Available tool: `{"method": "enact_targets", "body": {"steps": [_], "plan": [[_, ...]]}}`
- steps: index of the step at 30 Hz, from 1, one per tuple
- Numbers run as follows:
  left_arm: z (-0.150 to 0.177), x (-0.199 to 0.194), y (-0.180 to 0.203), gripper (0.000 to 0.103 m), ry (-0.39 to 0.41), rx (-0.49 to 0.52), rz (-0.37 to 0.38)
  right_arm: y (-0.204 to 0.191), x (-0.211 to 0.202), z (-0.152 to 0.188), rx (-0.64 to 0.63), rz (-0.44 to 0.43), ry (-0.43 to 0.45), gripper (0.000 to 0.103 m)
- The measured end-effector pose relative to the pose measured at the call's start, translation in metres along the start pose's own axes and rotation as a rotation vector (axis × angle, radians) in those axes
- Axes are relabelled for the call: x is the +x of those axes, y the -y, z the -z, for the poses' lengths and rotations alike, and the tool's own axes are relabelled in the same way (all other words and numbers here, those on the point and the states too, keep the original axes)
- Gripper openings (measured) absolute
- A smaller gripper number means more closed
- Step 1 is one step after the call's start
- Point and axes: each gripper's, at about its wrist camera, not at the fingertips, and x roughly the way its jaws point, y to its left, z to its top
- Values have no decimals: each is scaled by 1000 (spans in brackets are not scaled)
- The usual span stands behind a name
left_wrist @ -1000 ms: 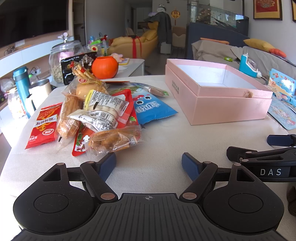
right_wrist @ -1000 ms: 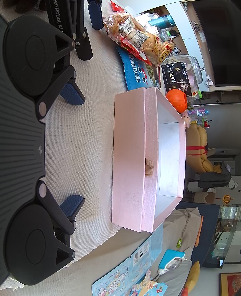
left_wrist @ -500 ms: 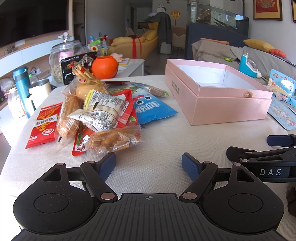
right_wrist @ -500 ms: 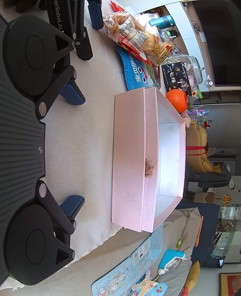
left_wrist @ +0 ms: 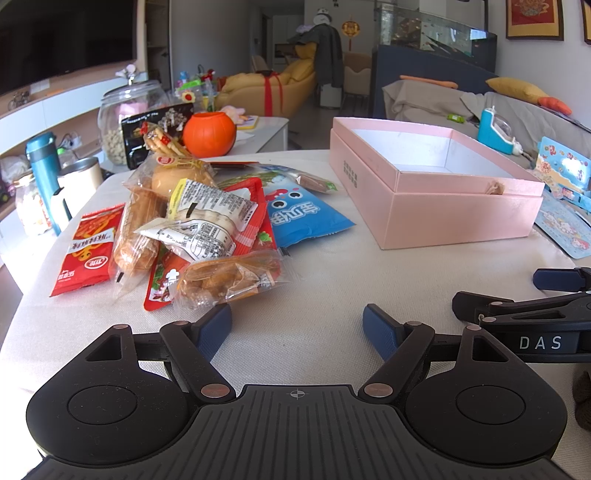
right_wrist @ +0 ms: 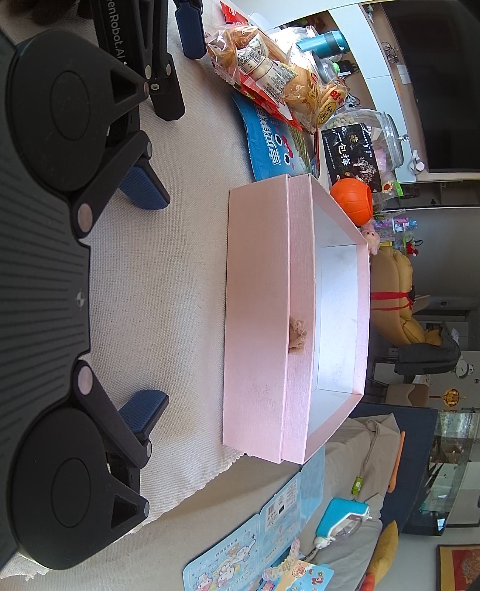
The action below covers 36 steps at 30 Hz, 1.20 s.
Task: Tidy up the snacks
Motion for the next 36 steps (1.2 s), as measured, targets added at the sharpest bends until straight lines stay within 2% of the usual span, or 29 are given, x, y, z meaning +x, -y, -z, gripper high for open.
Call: {"method": "enact_targets", "body": {"steps": [18, 21, 23, 25, 27, 29, 31, 34, 36], "plan": [[0, 1, 0, 83, 1, 1, 5, 2, -1, -1, -9, -9, -11, 103], [-4, -1, -8, 81, -13, -9, 54, 4, 1, -10, -23, -50, -90, 103], [-11, -9, -18, 74, -22, -31, 125, 6, 3, -17, -26, -67, -136, 103], [-21, -26, -30, 74, 22, -60, 174, 4, 4, -17, -53, -65, -154, 103], [-32, -43, -45, 74, 84, -88, 184, 5, 3, -19, -67, -63, -162, 103], [-41, -52, -65, 74, 127, -129, 161, 0, 6, -26, -105, -88, -169, 103], [-49, -53, -88, 74, 141, -169, 106, -8, 11, -34, -139, -131, -159, 103], [-52, -50, -125, 74, 126, -260, 16, -24, 21, -51, -138, -200, -128, 103], [-48, -50, -145, 74, 118, -320, 11, -36, 32, -65, -138, -208, -129, 103]]}}
